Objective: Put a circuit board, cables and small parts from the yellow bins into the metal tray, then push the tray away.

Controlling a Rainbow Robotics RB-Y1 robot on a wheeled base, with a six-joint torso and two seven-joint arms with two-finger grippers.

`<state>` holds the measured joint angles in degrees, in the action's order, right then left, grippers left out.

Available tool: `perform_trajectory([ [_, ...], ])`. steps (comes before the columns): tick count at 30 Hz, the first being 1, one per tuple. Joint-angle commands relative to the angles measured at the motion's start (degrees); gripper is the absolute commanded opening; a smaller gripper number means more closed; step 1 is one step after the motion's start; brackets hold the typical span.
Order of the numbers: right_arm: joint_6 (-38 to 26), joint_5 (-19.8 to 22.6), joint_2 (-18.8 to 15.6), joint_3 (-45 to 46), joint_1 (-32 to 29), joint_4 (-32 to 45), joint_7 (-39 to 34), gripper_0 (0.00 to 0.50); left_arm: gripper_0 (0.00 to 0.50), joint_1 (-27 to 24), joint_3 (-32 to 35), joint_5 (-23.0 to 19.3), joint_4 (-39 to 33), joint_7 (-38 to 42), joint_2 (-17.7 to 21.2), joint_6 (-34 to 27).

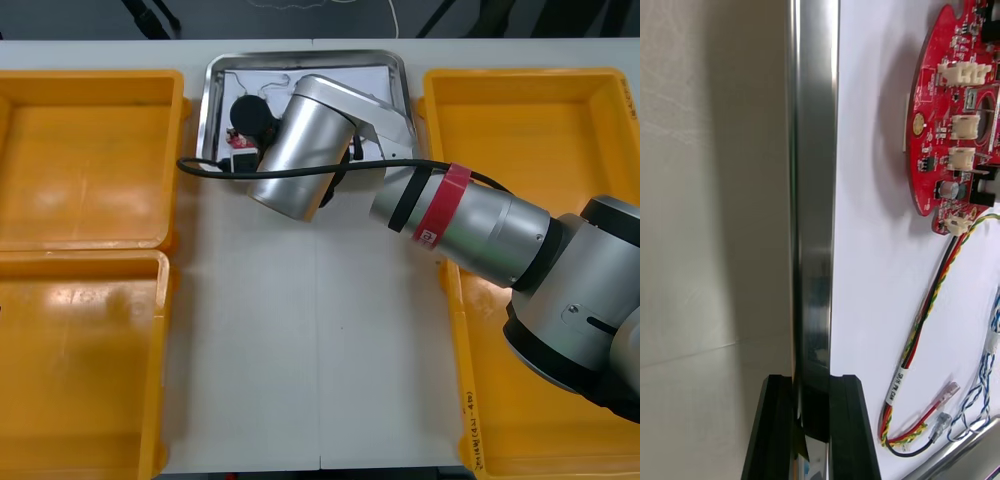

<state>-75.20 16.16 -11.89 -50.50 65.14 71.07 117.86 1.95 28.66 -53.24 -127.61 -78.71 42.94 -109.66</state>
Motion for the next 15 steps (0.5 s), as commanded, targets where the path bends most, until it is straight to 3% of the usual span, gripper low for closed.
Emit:
perform_trajectory([
  [1, 2.34, -1.04, -0.15, 1.81, 3.33, -1.02, 1.58, 0.000, 0.500, 1.39, 1.13, -0.46, -1.76, 0.05, 2.42, -0.34],
  [15, 6.56, -1.66, -0.15, 1.81, 3.33, -4.89, 1.58, 0.000, 0.500, 1.39, 1.13, -0.46, -1.76, 0.05, 2.42, -0.34],
])
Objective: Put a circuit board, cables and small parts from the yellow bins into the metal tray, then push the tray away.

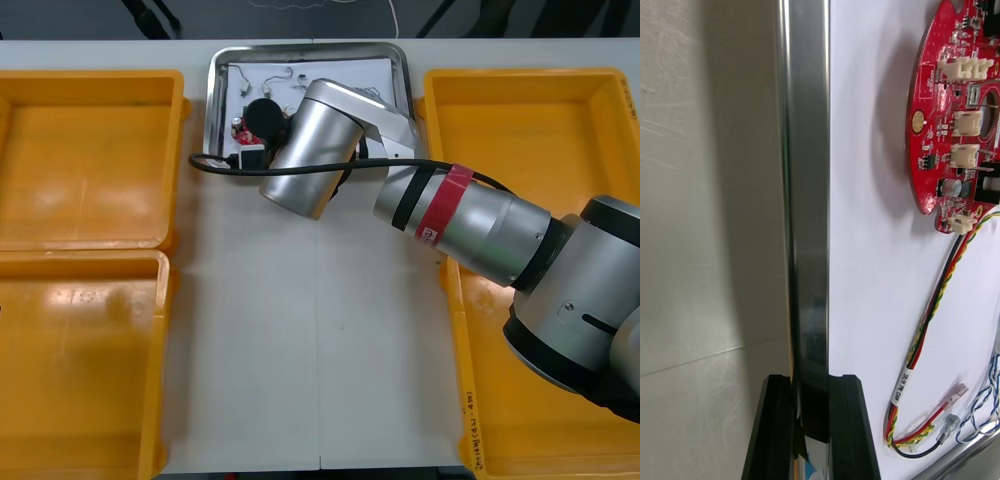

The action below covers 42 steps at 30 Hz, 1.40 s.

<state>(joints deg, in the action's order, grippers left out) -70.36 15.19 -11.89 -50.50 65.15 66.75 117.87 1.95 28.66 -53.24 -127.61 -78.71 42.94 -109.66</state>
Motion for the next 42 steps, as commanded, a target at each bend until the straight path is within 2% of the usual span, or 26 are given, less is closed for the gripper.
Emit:
perform_trajectory([
  [1, 1.98, -0.78, -0.15, 1.81, 3.32, -0.66, 1.58, 0.000, 0.500, 1.39, 1.13, -0.46, -1.76, 0.05, 2.42, -0.34],
  [24, 2.95, -0.95, -0.15, 1.72, 3.23, -0.92, 1.75, 0.000, 0.500, 1.39, 1.13, -0.46, -1.76, 0.05, 2.42, -0.34],
  [26, 2.95, -0.95, -0.15, 1.72, 3.14, -0.83, 1.93, 0.125, 0.500, 1.39, 1.13, -0.46, -1.76, 0.05, 2.42, -0.34],
  [27, 2.95, -1.04, -0.15, 1.72, 3.23, -0.92, 2.10, 0.173, 0.500, 1.39, 1.13, -0.46, -1.76, 0.05, 2.42, -0.34],
  [28, 2.95, -1.04, -0.24, 1.72, 3.23, -0.92, 2.19, 0.194, 0.500, 1.39, 1.13, -0.46, -1.76, 0.05, 2.42, -0.34],
  [30, 2.95, -1.04, -0.24, 1.72, 3.14, -0.92, 2.54, 0.310, 0.500, 1.39, 1.13, -0.46, -1.76, 0.05, 2.42, -0.34],
  [31, 2.86, -0.95, -0.33, 1.63, 3.14, -0.92, 2.63, 0.326, 0.500, 1.39, 1.13, -0.46, -1.76, 0.05, 2.42, -0.34],
  [33, 2.77, -0.95, -0.33, 1.63, 3.14, -0.92, 3.25, 0.391, 0.500, 1.39, 1.13, -0.46, -1.76, 0.05, 2.42, -0.34],
  [39, 1.63, -0.87, -0.50, 1.63, 3.14, -0.92, 4.48, 0.458, 0.500, 1.39, 1.13, -0.46, -1.76, 0.05, 2.42, -0.34],
  [42, 1.37, -0.78, -0.68, 1.63, 3.14, -0.66, 5.01, 0.468, 0.500, 1.39, 1.13, -0.46, -1.76, 0.05, 2.42, -0.34],
])
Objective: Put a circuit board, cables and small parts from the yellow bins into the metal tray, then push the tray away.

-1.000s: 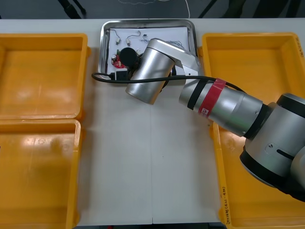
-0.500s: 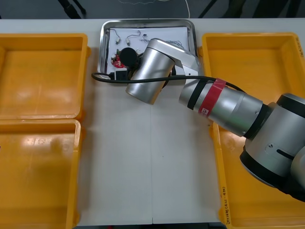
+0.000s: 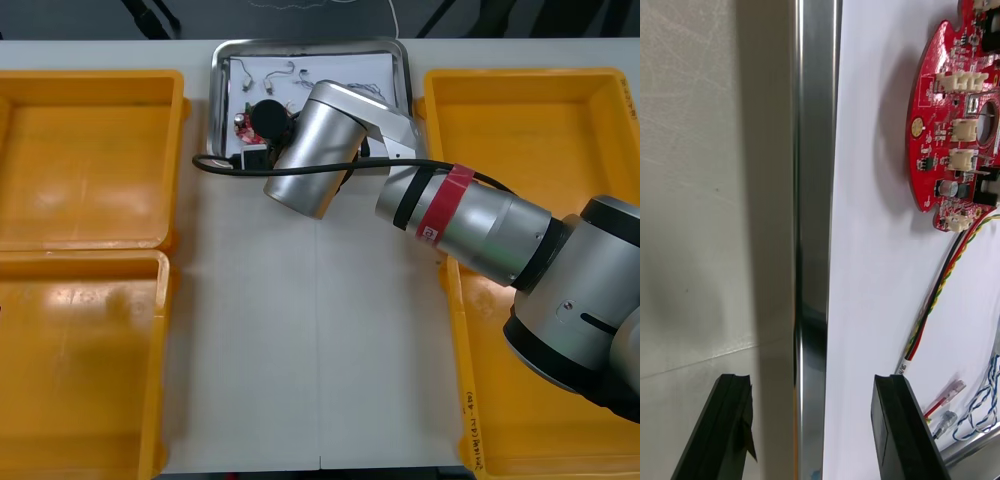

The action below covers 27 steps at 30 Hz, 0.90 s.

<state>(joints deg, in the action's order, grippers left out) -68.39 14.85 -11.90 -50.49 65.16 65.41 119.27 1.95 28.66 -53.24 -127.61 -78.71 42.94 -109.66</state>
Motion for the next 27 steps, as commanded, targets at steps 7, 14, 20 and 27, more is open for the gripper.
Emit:
perform_trajectory([
  [7, -3.86, -0.35, -2.16, 1.63, 3.14, 5.26, 4.39, 0.472, 0.500, 1.39, 1.13, -0.46, -1.76, 0.05, 2.42, -0.34],
  [14, -7.82, 2.81, -4.36, 2.51, 3.14, 10.62, 4.92, 0.470, 0.500, 1.39, 1.13, -0.46, -1.76, 0.05, 2.42, -0.34],
  [20, -13.70, 7.47, -6.21, 4.70, 3.05, 15.28, 3.69, 0.472, 0.500, 1.39, 1.13, -0.46, -1.76, 0.05, 2.42, -0.34],
  [27, -19.51, 11.07, -9.11, 12.26, -2.93, 25.12, 2.55, 0.472, 0.500, 1.39, 1.13, -0.46, -1.76, 0.05, 2.42, -0.34],
])
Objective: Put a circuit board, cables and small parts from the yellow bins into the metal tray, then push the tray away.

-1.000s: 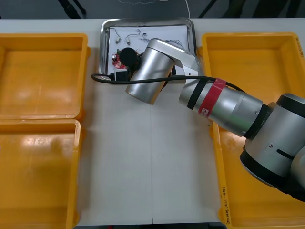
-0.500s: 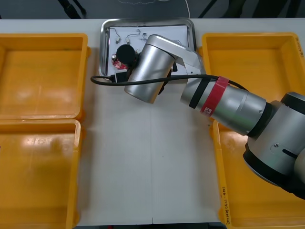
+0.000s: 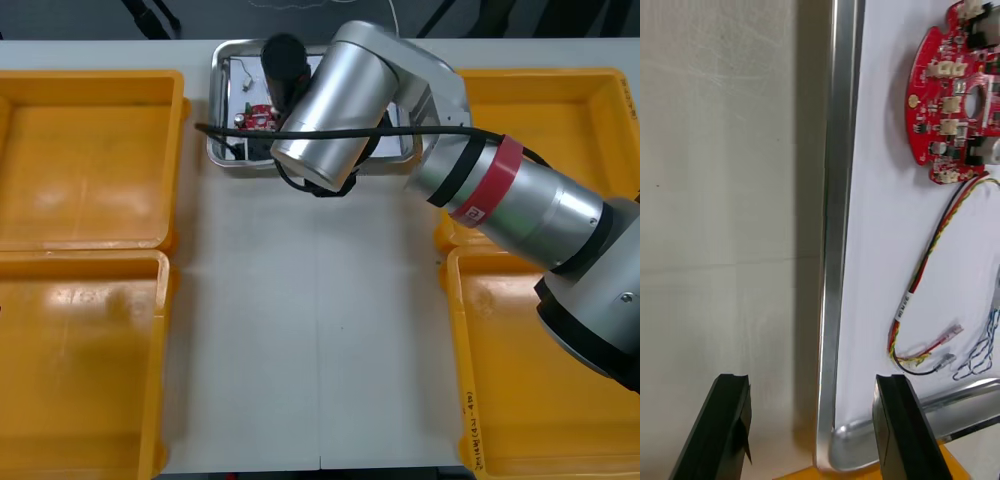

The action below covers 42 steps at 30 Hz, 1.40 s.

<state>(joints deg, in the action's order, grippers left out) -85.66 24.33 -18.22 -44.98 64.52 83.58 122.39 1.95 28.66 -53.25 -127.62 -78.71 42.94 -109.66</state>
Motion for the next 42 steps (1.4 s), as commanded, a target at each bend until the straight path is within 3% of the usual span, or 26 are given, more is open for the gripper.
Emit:
perform_trajectory([
  [1, -3.02, 2.21, -3.40, 7.45, -3.17, 8.70, -0.75, 0.470, 0.500, 1.39, 1.13, -0.46, -1.76, 0.05, 2.42, -0.34],
  [9, -8.12, 4.58, -8.85, 9.12, -8.36, 21.10, -2.77, 0.470, 0.500, 1.39, 1.13, -0.46, -1.76, 0.05, 2.42, -0.34],
  [14, -10.23, 4.67, -12.54, 9.56, -13.63, 30.76, -8.84, 0.470, 0.500, 1.39, 1.13, -0.46, -1.76, 0.05, 2.42, -0.34],
  [26, -14.01, 5.37, -18.78, 13.60, -24.18, 45.35, -20.88, 0.468, 0.500, 1.39, 1.13, -0.46, -1.76, 0.05, 2.42, -0.34],
  [33, -15.32, 12.49, -21.94, 21.16, -30.68, 50.01, -26.42, 0.467, 0.500, 1.39, 1.13, -0.46, -1.76, 0.05, 2.42, -0.34],
  [42, -17.08, 21.63, -25.37, 32.06, -38.15, 51.33, -28.17, 0.465, 0.500, 1.39, 1.13, -0.46, -1.76, 0.05, 2.42, -0.34],
])
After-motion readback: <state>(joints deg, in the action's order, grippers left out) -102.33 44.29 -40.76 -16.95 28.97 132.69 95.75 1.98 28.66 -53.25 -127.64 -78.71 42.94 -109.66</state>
